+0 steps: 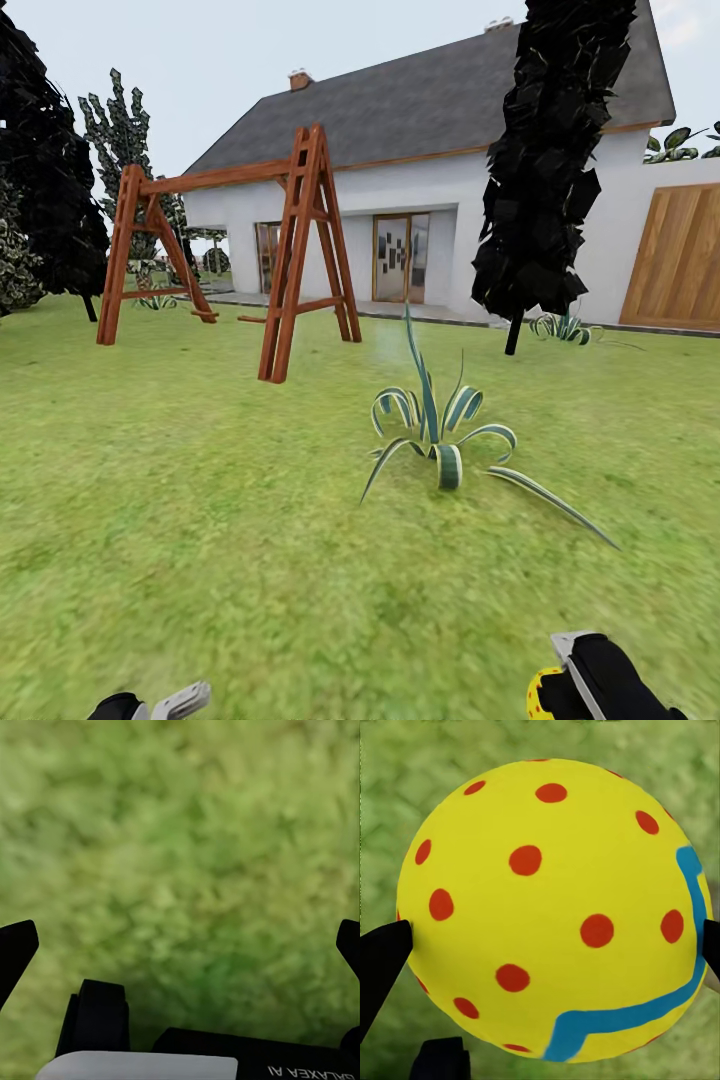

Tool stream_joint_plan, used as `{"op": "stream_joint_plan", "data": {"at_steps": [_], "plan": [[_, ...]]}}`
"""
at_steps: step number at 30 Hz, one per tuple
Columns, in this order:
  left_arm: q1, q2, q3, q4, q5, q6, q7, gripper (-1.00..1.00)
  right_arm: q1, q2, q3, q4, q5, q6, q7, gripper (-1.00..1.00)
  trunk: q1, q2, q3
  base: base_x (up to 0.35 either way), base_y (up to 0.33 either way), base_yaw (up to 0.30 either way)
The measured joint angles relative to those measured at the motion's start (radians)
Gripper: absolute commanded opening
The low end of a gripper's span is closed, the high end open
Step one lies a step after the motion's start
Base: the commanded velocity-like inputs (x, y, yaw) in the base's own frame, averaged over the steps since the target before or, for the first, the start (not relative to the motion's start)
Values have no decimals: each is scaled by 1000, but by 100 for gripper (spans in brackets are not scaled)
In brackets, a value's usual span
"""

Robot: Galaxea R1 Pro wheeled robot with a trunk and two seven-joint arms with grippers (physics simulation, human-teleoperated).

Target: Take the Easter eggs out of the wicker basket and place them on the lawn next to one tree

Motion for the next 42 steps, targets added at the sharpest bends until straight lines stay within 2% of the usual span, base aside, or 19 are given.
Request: {"op": "stream_joint_plan", "data": {"at_steps": [3, 16, 27, 34, 42], "plan": [[0, 0, 0, 1, 0, 0, 0, 100, 0, 2, 0, 2, 1, -4, 4, -100, 0, 0, 0, 0, 0, 0], [0, 0, -2, 29, 0, 0, 0, 100, 0, 3, -3, 4, 9, -1, -3, -100, 50, -91, -41, 0, 0, 0], [0, -3, -2, 29, 0, 0, -1, 100, 0, 5, 0, 85, 10, 10, -3, -100, 92, -168, -75, 0, 0, 0], [0, -4, -2, 30, -1, 0, -1, 100, 0, -6, -6, 79, 11, 5, 0, -100, 119, -217, -97, 0, 0, 0], [0, -4, -2, 29, -1, 0, -1, 100, 0, -6, -10, 74, 12, 2, -3, -100, 149, -273, -122, 0, 0, 0]]}}
